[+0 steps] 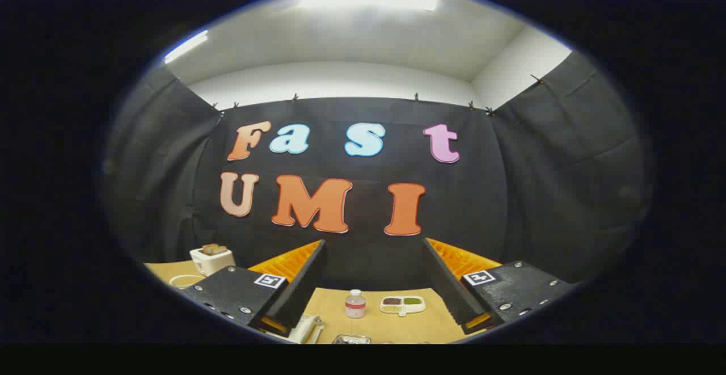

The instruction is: Take the plate from the dish rack, then take the spoon from the basket and place it into the plate.

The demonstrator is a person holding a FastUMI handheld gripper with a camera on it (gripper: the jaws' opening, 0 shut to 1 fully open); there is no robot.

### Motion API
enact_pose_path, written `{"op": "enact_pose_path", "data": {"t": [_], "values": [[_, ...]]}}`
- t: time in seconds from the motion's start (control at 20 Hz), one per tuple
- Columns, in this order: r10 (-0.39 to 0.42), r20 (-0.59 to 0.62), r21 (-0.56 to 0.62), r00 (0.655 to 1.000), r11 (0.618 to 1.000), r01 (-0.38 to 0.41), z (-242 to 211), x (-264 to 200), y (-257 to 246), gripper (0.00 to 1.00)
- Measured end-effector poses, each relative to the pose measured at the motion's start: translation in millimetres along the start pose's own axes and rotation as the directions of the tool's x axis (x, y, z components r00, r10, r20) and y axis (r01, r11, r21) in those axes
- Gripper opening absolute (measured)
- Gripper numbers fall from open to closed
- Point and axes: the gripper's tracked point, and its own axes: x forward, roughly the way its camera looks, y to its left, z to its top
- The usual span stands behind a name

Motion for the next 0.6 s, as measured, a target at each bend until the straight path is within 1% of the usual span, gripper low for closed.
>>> {"op": "enact_pose_path", "data": {"t": [0.3,0.5,0.6], "values": [[0.043,0.000,-0.060,0.999,0.997,-0.043,3,-4,33,0.98],[0.062,-0.016,-0.078,0.998,0.995,-0.063,1,-5,43,0.99],[0.056,-0.015,-0.083,0.998,0.995,-0.057,1,-3,42,0.99]]}}
